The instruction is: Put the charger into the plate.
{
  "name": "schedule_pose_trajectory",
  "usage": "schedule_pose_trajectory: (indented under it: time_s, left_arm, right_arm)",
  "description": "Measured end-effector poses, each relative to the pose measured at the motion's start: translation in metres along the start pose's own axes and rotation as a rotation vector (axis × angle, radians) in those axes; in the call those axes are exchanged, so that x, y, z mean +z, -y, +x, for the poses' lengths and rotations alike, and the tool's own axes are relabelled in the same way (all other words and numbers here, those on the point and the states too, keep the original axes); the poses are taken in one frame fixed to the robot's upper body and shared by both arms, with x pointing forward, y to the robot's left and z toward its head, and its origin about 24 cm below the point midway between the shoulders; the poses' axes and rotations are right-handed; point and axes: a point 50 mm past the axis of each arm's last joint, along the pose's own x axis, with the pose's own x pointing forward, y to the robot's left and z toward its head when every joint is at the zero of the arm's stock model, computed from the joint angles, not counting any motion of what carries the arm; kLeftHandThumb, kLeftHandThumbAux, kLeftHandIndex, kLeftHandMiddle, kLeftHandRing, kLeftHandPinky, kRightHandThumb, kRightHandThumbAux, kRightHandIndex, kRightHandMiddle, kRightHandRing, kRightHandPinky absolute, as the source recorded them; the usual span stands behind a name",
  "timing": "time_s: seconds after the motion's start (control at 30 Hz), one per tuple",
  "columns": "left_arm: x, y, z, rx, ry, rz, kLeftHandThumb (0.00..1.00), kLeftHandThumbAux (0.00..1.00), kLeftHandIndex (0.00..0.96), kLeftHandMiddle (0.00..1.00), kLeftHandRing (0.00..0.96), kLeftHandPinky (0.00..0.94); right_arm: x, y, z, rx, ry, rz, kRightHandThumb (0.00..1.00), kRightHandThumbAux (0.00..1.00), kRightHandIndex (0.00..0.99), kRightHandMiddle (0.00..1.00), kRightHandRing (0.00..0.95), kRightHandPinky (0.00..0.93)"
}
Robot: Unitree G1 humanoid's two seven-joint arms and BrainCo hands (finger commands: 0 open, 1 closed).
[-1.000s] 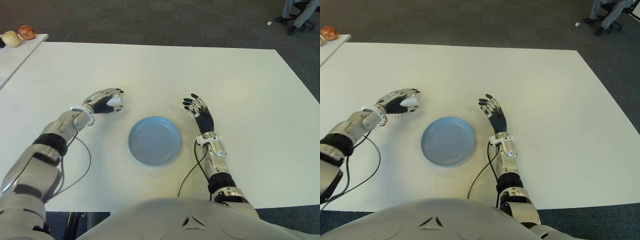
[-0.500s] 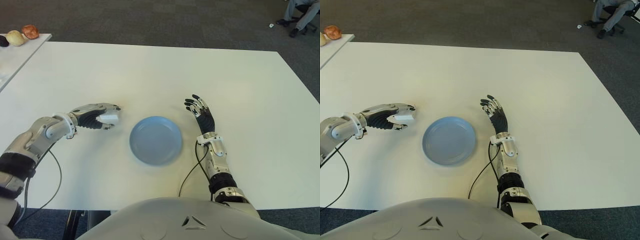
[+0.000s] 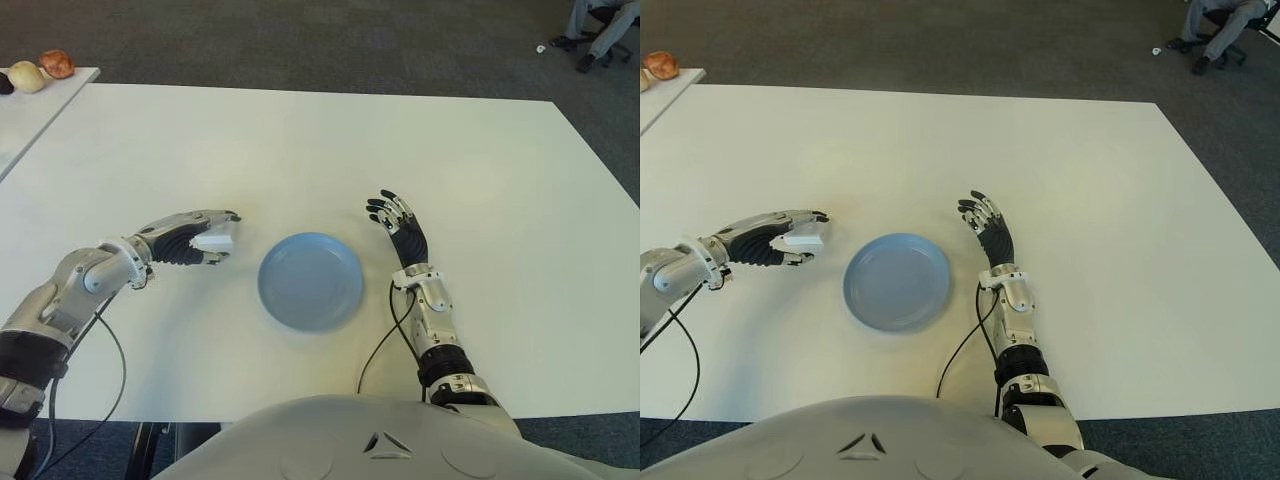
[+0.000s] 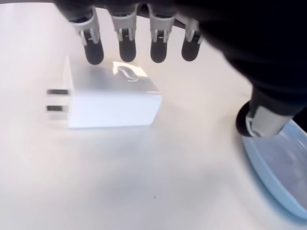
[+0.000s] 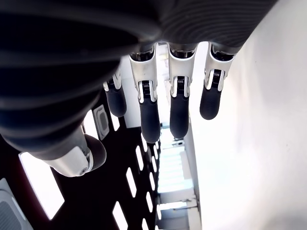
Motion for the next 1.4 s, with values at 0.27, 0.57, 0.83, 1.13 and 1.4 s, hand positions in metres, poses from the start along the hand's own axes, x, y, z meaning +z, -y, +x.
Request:
schedule_pose_trajectory:
  time_s: [0.27, 0.57, 0.83, 1.13, 1.4]
  left_arm:
    - [0.002, 0.003, -0.006, 0.02, 0.022, -0.02, 0.112, 0.508, 0.0, 0.0, 0.007, 0.067]
    - [0.006, 0.005, -0.005, 0.032, 0.053, 0.001, 0.122, 0.502, 0.0, 0.0, 0.001, 0.057]
    - [0.004, 0.003, -0.004, 0.098, 0.073, 0.059, 0.18, 0.479, 0.0, 0.0, 0.0, 0.019]
    - [0.005, -0.006, -0.002, 0.305, 0.12, 0.217, 0.163, 0.42, 0.0, 0.0, 0.0, 0.0]
    - [-0.002, -0.024, 0.008, 0.435, 0.116, 0.341, 0.133, 0.381, 0.0, 0.0, 0.0, 0.0]
  right_arm:
    - [-0.001, 0.0, 0.0, 0.0, -0.005, 0.002, 0.0, 0.599, 0.16, 0.307, 0.265, 0.231]
    - [-0.001, 0.0, 0.0, 0.004, -0.004, 0.004, 0.0, 0.604, 0.148, 0.303, 0.263, 0.228]
    - [-0.001, 0.0, 0.0, 0.018, -0.001, 0.006, 0.005, 0.611, 0.14, 0.294, 0.254, 0.216]
    - [0.0, 0.0, -0.001, 0.024, 0.022, 0.003, 0.059, 0.601, 0.12, 0.298, 0.262, 0.224]
    - [0.0, 0.0, -0.001, 0.034, 0.029, 0.006, 0.124, 0.593, 0.086, 0.306, 0.27, 0.221]
